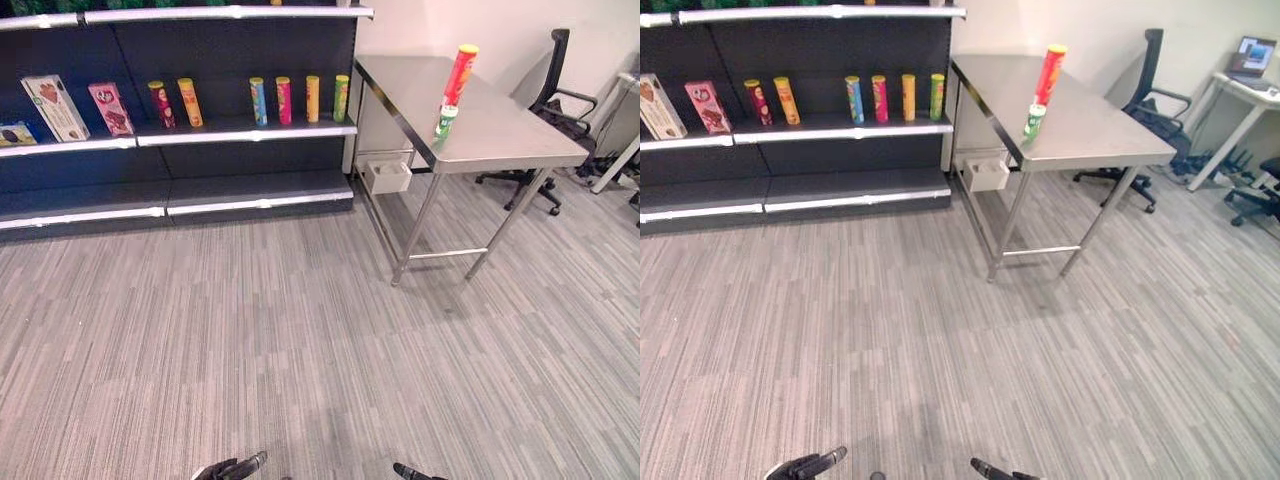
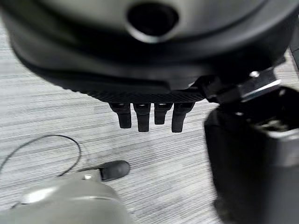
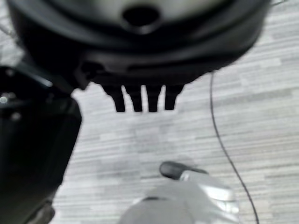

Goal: Put the goods on the table back onto the shelves and tidy them up.

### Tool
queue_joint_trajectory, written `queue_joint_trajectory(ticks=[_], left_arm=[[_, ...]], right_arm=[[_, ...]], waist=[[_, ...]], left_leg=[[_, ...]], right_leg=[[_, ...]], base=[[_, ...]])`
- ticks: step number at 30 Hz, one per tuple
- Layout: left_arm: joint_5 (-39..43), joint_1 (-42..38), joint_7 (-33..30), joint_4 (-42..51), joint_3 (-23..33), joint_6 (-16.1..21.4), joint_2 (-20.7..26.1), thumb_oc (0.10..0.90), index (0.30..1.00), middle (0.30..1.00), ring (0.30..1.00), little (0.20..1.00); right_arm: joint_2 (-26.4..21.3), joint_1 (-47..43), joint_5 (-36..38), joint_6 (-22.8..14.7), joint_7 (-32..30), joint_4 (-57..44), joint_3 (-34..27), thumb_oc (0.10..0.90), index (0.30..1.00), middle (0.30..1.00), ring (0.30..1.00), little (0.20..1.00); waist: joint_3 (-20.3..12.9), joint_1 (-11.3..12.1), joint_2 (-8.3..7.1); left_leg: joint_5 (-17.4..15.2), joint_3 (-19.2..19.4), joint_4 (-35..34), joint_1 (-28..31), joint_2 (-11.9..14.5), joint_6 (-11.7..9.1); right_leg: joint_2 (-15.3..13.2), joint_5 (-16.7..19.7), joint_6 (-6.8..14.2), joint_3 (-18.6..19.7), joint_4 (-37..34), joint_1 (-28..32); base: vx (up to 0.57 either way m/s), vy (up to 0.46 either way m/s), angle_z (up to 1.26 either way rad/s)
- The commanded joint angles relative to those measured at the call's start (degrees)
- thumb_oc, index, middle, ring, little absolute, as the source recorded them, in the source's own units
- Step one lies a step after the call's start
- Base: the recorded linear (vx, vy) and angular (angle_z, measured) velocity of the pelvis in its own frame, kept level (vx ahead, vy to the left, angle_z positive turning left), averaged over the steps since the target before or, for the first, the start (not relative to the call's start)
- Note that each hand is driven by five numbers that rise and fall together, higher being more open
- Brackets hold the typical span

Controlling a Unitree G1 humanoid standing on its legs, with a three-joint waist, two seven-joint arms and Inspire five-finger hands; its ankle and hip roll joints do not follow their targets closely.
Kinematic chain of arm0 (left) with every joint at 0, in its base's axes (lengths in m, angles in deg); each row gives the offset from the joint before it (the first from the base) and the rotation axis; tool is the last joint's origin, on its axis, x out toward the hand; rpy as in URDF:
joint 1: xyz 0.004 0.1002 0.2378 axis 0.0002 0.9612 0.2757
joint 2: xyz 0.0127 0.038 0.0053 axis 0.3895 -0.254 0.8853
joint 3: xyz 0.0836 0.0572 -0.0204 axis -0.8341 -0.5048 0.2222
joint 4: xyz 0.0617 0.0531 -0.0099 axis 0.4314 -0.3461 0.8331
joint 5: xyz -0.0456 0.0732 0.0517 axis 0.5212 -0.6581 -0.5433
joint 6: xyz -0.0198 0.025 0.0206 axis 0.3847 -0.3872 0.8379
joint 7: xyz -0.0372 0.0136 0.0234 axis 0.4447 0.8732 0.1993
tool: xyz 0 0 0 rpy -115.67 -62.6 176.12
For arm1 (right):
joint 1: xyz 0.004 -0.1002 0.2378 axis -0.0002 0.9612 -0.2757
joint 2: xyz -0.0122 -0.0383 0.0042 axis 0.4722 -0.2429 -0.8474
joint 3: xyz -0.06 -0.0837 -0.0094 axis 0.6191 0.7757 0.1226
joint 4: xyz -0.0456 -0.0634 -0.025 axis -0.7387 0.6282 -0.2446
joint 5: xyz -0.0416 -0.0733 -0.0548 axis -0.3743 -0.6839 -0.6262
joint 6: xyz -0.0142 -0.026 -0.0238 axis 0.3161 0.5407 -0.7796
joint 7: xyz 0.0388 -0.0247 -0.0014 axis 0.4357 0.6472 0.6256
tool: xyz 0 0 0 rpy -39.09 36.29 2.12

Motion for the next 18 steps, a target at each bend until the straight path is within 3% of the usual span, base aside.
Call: queue_joint_trajectory(ticks=[1, 18], left_arm=[[0.84, -3.39, -0.16, 1.36, 0.46, 2.44, 1.70, 0.800, 0.900, 0.900, 0.900, 0.900], [0.59, -4.56, 1.43, 0.43, -1.22, 2.10, 1.78, 0.800, 0.900, 0.900, 0.900, 0.900]], right_arm=[[-3.63, -3.13, 0.99, -1.69, -0.75, -2.29, 0.33, 0.800, 0.900, 0.900, 0.900, 0.900], [-4.55, -4.52, 0.99, -1.37, 0.68, -0.27, 1.39, 0.800, 0.900, 0.900, 0.900, 0.900]], waist=[[1.01, -0.48, -0.52], [2.06, -0.68, 0.03]], left_leg=[[-5.21, 1.27, 0.14, 3.79, 2.69, -3.04], [-5.10, 1.19, 2.58, 3.43, 4.30, -3.98]], right_leg=[[-3.31, 4.71, 6.65, -0.50, -3.10, -1.80], [-2.21, 3.71, 5.51, -0.76, -2.60, -1.56]], base=[[-0.02, -0.034, 0.01], [0.01, -0.051, -0.01]])
